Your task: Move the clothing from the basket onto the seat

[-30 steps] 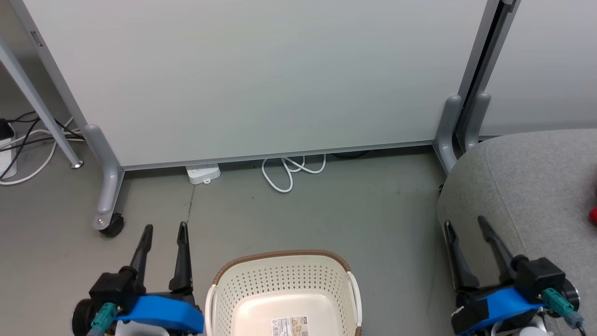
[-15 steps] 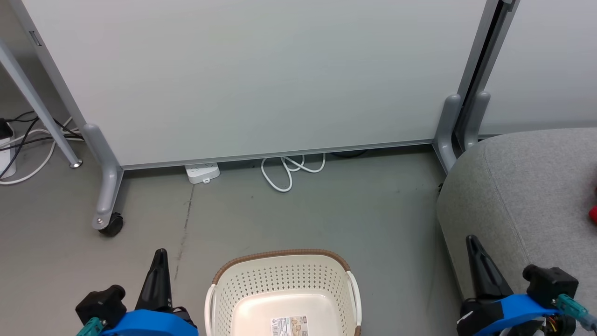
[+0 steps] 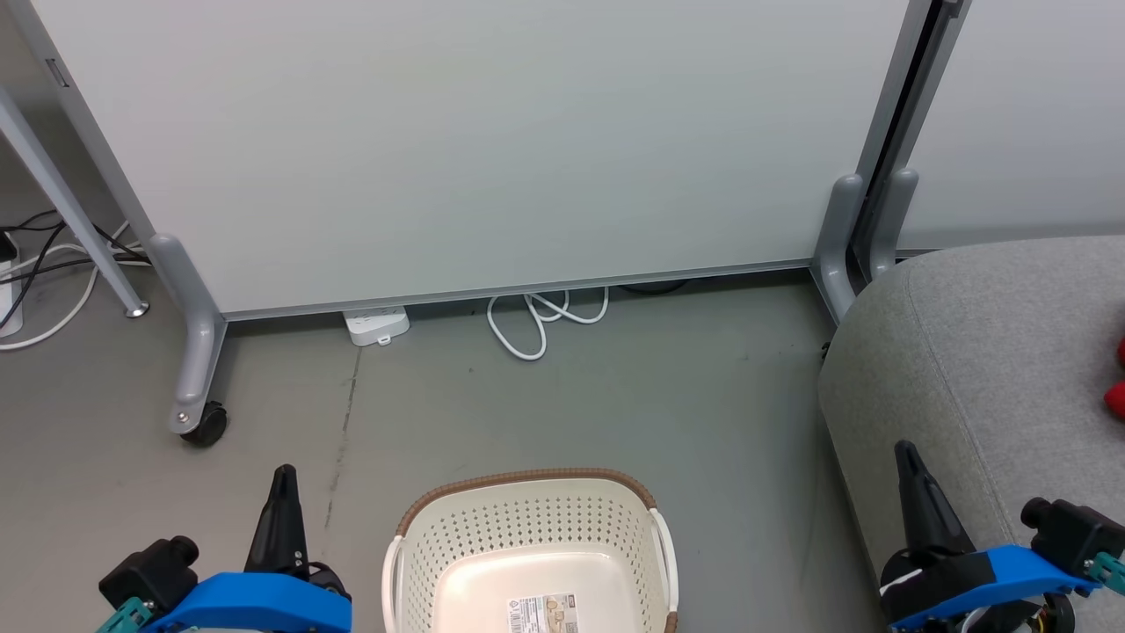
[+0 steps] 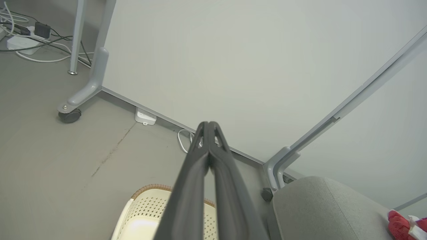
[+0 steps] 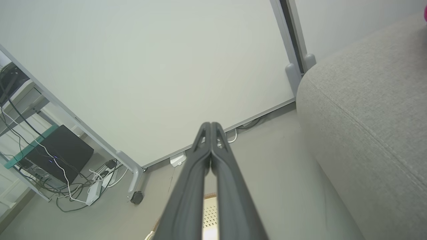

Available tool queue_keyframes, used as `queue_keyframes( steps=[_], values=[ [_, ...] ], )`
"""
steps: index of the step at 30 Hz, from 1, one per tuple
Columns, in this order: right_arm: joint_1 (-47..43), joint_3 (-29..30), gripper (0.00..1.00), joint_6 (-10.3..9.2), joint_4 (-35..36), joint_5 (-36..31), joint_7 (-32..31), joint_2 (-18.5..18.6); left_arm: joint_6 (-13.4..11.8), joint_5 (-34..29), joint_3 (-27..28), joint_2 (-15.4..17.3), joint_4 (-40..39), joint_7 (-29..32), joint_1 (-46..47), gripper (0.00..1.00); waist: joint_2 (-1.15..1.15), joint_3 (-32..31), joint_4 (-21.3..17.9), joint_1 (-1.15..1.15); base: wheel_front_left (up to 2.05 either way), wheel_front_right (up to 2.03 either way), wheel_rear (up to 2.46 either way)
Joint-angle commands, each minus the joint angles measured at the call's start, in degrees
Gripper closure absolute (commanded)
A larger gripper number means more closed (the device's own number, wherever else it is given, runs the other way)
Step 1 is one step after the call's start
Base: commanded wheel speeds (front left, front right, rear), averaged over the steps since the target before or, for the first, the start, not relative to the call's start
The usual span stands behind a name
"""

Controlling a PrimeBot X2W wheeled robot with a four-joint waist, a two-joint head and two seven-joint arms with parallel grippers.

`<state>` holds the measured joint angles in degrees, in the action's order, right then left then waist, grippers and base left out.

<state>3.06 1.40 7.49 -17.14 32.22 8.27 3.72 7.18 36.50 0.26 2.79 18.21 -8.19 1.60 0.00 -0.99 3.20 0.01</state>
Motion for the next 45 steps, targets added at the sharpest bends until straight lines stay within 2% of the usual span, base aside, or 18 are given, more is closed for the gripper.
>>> queue_keyframes(
  steps=[1, 22, 45],
  values=[
    [1.6, 0.3, 1.0, 0.0, 1.1, 2.1, -0.4, -0.1, 0.1, 1.7, 0.5, 0.1, -1.1, 0.3, 2.0, 1.0, 0.0, 0.0, 0.0, 0.0, 0.0, 0.0, 0.0],
    [2.2, 1.8, 1.0, 0.0, 1.8, 19.2, -4.7, -0.3, 0.2, 17.7, 2.3, 0.1, -2.1, 4.6, 3.0, 1.0, 0.0, 0.3, -0.7, 0.0, 0.0, 0.0, 0.0],
    [2.8, 3.1, 1.0, 0.01, 2.4, 34.3, -8.5, -0.5, 0.3, 31.8, 3.8, 0.1, -2.9, 8.4, 3.8, 1.0, 0.0, 0.5, -1.4, 0.0, 0.0, 0.0, 0.0]
  ],
)
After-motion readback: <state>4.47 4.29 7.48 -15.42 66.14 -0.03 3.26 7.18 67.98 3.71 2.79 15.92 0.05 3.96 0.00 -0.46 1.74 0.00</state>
